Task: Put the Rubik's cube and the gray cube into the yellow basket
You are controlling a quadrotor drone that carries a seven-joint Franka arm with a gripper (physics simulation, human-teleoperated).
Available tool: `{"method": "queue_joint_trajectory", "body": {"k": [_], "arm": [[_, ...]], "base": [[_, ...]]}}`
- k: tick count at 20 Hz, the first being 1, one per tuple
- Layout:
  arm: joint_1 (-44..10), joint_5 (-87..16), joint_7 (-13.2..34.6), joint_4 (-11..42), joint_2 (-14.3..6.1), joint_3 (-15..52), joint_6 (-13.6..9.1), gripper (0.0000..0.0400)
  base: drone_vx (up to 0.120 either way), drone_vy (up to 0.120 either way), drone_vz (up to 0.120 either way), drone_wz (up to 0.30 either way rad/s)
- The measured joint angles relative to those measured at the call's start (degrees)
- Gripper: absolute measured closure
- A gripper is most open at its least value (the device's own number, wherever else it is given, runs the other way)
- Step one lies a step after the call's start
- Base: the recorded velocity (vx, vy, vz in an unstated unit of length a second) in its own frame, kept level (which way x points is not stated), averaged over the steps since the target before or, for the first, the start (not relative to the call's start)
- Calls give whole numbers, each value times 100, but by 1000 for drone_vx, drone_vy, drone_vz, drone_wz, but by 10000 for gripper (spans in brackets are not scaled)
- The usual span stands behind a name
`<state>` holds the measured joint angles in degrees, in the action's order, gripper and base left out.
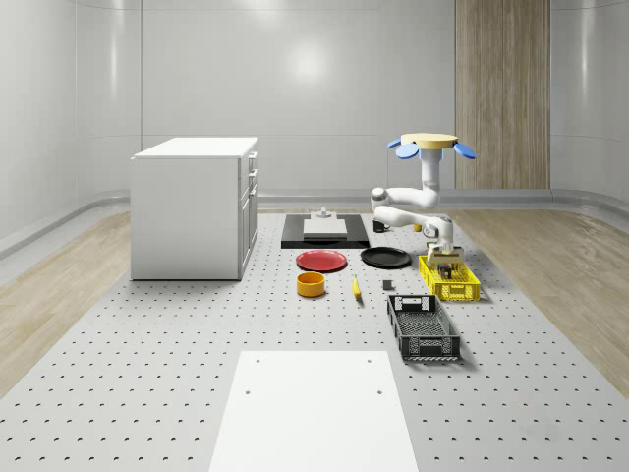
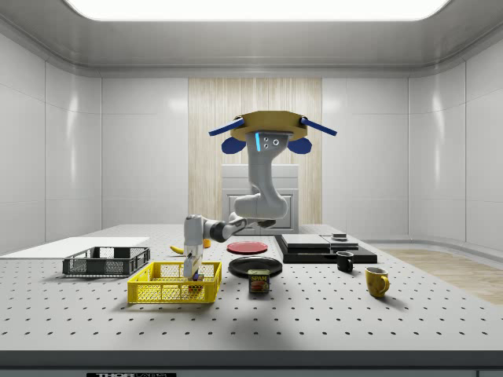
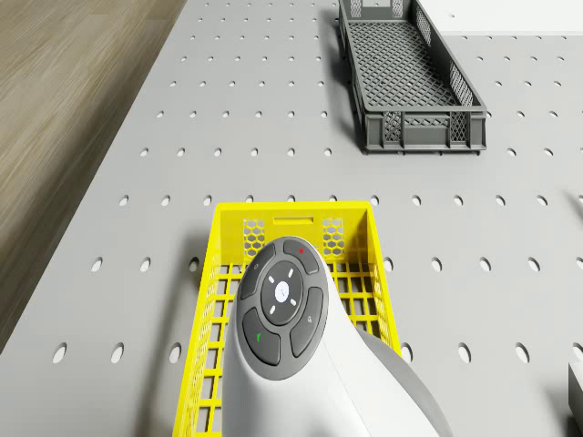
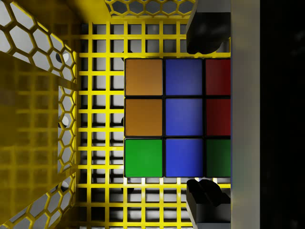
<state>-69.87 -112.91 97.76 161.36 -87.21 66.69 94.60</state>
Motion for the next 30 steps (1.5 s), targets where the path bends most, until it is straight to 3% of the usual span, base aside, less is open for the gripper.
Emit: {"method": "queue_joint_trajectory", "body": {"k": [7, 11, 18, 30], "arm": [[121, 564, -2, 194, 23, 606, -260, 1], [155, 866, 7, 265, 28, 924, -371, 1], [165, 1103, 21, 305, 7, 1165, -423, 0], [155, 1191, 33, 312, -56, 1238, -382, 0]], "base": [[0, 0, 0, 0], [0, 0, 100, 0], [6, -114, 46, 0], [90, -120, 0, 0]]}}
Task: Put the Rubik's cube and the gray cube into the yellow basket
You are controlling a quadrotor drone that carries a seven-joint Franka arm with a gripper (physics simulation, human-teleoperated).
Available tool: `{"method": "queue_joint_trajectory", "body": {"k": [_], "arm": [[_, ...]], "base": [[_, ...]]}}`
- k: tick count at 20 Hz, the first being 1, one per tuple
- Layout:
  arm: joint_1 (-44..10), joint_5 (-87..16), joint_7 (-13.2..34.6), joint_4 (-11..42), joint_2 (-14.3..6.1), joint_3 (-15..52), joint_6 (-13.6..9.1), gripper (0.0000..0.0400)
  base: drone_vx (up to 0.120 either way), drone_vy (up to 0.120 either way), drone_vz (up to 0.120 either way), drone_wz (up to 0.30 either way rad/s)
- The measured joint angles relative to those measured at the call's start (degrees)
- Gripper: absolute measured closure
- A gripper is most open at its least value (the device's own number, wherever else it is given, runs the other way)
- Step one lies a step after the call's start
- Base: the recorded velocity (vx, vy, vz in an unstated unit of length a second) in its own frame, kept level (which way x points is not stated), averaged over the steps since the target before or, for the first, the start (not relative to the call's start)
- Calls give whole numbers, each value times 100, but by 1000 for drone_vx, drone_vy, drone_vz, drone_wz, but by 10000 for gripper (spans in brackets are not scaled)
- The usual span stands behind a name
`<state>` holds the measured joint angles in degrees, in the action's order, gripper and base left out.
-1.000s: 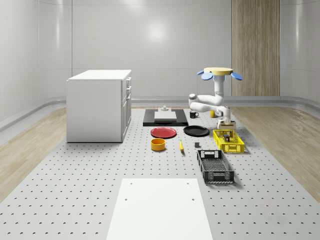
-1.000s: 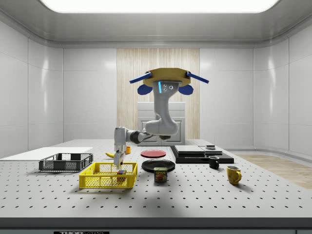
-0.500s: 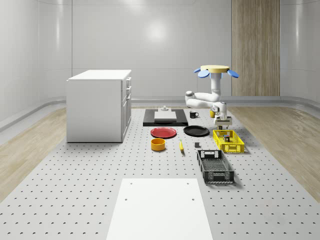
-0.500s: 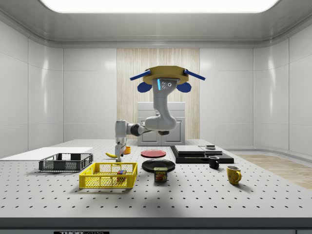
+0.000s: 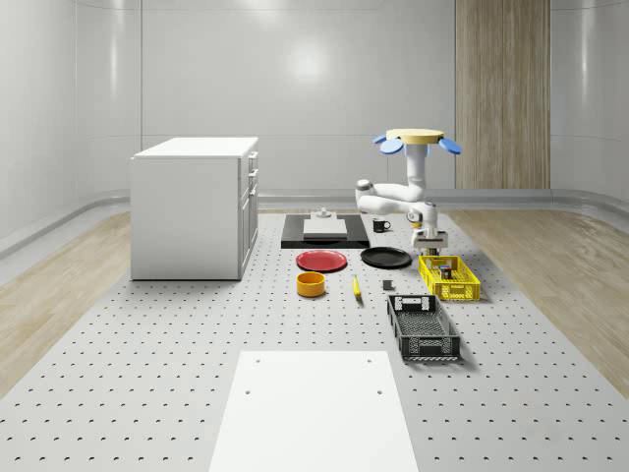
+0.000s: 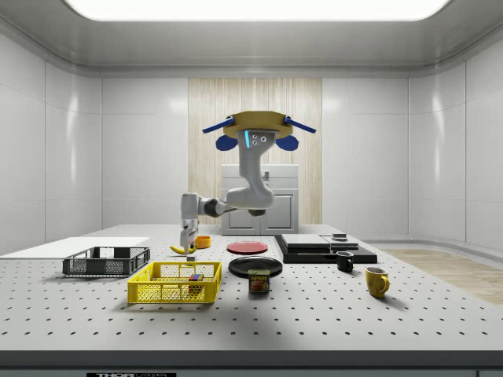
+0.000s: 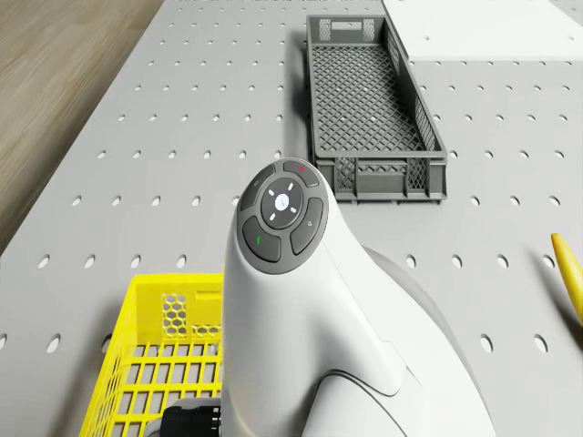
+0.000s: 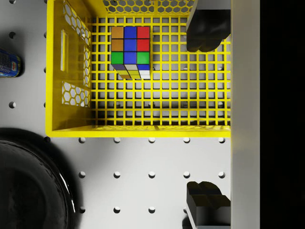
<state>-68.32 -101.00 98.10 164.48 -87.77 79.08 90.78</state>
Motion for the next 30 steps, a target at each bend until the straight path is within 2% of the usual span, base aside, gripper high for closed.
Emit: {"method": "queue_joint_trajectory", "body": {"k": [5, 10, 13, 22, 30], "arm": [[-5, 13, 4, -1, -26, 6, 23, 0], [-10, 23, 8, -1, -49, 11, 45, 0], [-12, 29, 10, -2, -62, 13, 57, 0], [-20, 43, 15, -3, -98, 18, 91, 0], [-25, 54, 19, -4, -125, 21, 116, 0]], "base": [[120, -120, 0, 0], [8, -120, 0, 0], [120, -120, 0, 0], [0, -120, 0, 0], [0, -120, -115, 0]]}}
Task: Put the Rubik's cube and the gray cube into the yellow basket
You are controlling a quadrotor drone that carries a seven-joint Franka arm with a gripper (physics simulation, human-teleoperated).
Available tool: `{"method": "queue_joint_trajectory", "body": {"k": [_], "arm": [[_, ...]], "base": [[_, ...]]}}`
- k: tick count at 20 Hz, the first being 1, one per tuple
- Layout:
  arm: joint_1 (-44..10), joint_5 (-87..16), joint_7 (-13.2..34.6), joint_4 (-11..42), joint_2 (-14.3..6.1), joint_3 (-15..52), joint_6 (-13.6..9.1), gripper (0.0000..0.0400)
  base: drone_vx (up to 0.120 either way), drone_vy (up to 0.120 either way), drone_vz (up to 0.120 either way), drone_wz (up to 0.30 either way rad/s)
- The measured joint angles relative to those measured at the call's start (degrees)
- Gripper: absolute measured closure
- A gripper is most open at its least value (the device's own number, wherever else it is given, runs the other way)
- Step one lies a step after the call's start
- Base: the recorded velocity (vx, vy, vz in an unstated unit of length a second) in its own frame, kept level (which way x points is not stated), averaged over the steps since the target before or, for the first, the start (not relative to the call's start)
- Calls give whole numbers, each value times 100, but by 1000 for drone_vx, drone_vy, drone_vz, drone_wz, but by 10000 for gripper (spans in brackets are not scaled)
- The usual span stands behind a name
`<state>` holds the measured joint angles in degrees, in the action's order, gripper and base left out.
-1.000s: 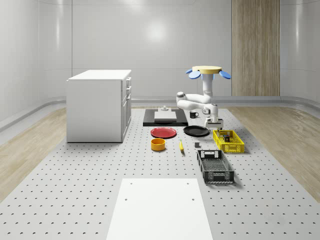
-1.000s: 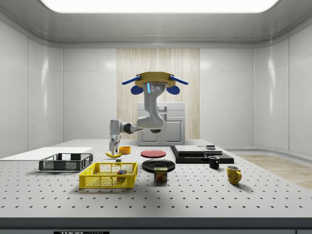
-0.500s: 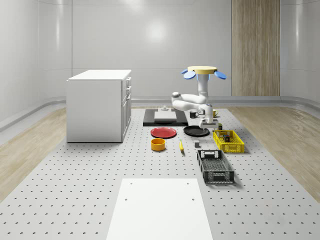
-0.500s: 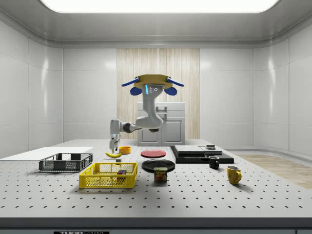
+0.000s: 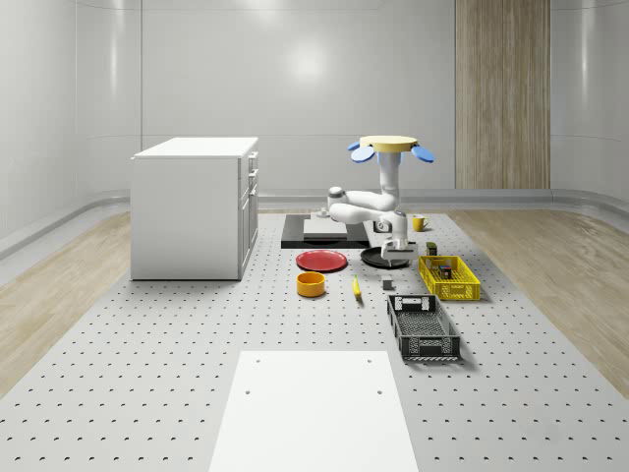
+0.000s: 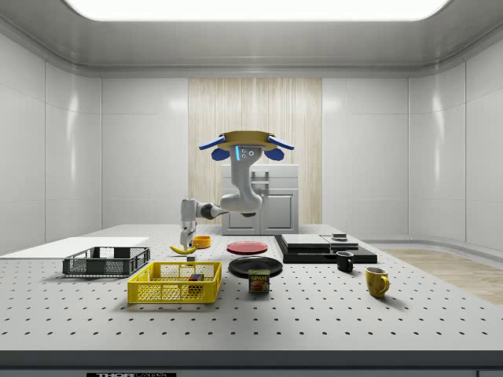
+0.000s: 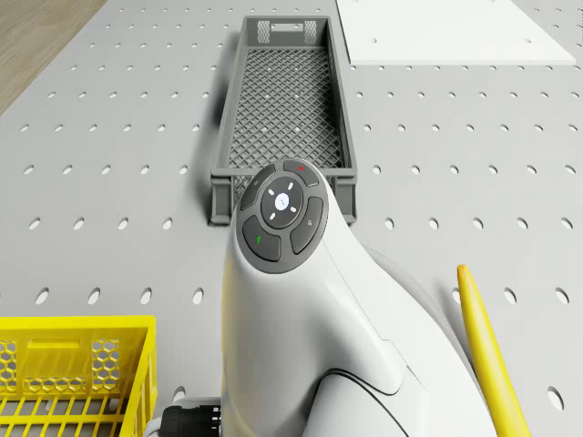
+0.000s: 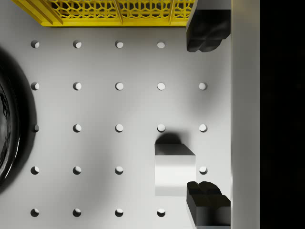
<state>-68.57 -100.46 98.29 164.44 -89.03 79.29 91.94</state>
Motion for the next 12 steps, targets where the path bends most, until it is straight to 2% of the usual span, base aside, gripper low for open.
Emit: {"method": "queue_joint_trajectory", "body": {"k": [3, 8, 10, 12], "arm": [[-2, 4, 1, 0, -9, 1, 9, 0], [-5, 9, 3, -1, -23, 3, 22, 0], [-6, 11, 4, -1, -29, 4, 27, 0], [-7, 13, 5, -1, -34, 5, 32, 0]], "base": [[0, -120, -120, 0], [0, -120, 0, 0], [0, 0, -20, 0], [0, 0, -120, 0]]}}
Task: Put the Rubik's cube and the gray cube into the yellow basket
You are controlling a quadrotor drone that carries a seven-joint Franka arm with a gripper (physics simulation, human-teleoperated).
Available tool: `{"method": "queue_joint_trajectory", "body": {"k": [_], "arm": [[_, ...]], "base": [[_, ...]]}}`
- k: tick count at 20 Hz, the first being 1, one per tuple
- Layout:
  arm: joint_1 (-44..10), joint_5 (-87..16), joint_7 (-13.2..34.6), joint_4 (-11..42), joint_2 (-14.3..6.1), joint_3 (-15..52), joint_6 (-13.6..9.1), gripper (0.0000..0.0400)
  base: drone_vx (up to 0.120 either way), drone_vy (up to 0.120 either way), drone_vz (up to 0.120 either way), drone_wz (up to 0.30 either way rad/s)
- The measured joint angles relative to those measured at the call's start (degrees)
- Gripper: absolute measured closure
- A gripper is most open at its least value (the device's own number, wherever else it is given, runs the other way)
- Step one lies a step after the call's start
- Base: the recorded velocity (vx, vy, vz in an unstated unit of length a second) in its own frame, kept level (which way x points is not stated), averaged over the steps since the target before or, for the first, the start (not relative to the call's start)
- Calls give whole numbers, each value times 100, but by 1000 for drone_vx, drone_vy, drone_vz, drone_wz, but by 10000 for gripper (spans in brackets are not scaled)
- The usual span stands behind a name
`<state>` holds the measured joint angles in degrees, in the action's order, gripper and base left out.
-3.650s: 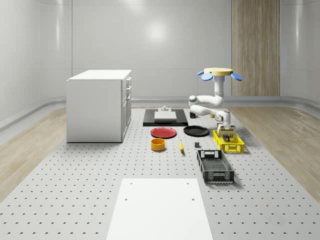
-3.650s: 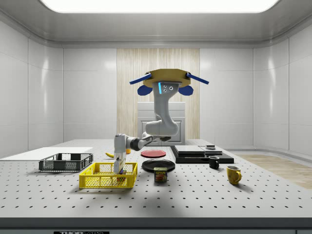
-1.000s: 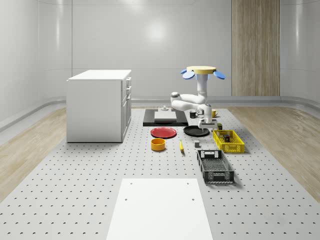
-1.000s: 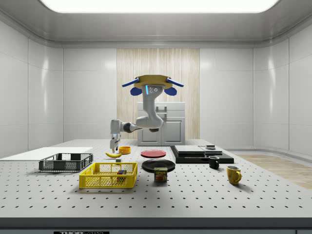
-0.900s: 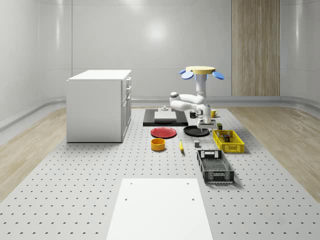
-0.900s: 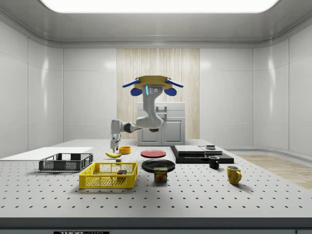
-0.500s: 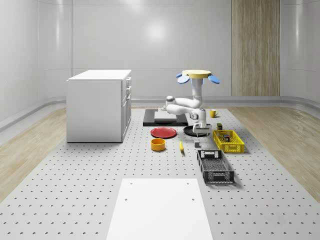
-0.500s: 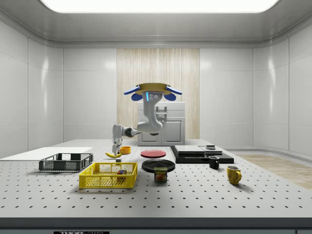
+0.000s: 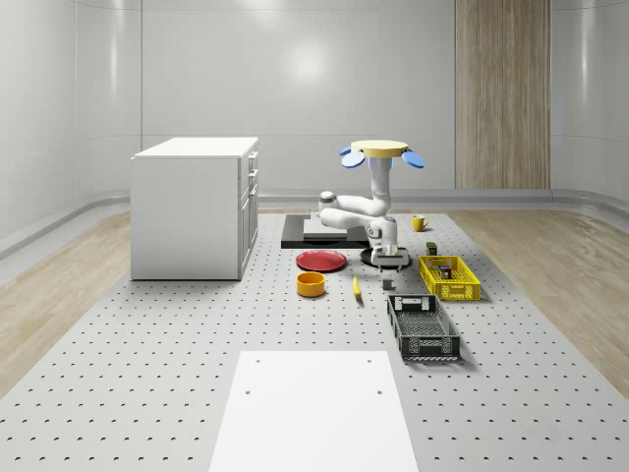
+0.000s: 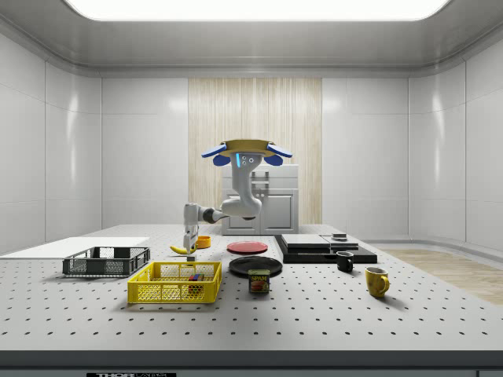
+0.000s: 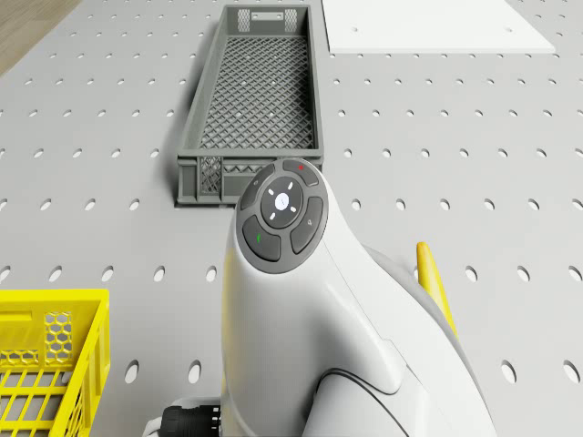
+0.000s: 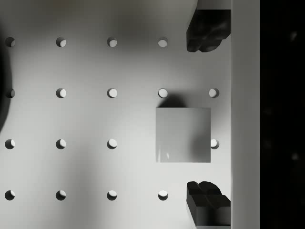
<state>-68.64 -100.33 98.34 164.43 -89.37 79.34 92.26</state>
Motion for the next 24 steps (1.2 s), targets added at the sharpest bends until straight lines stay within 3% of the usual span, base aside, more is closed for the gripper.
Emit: {"method": "queue_joint_trajectory", "body": {"k": [3, 24], "arm": [[-1, 3, 1, 0, -7, 1, 7, 0], [-25, -632, -72, -146, -40, -676, 257, 0]], "base": [[0, -53, -93, 0], [0, -4, 0, 0]]}}
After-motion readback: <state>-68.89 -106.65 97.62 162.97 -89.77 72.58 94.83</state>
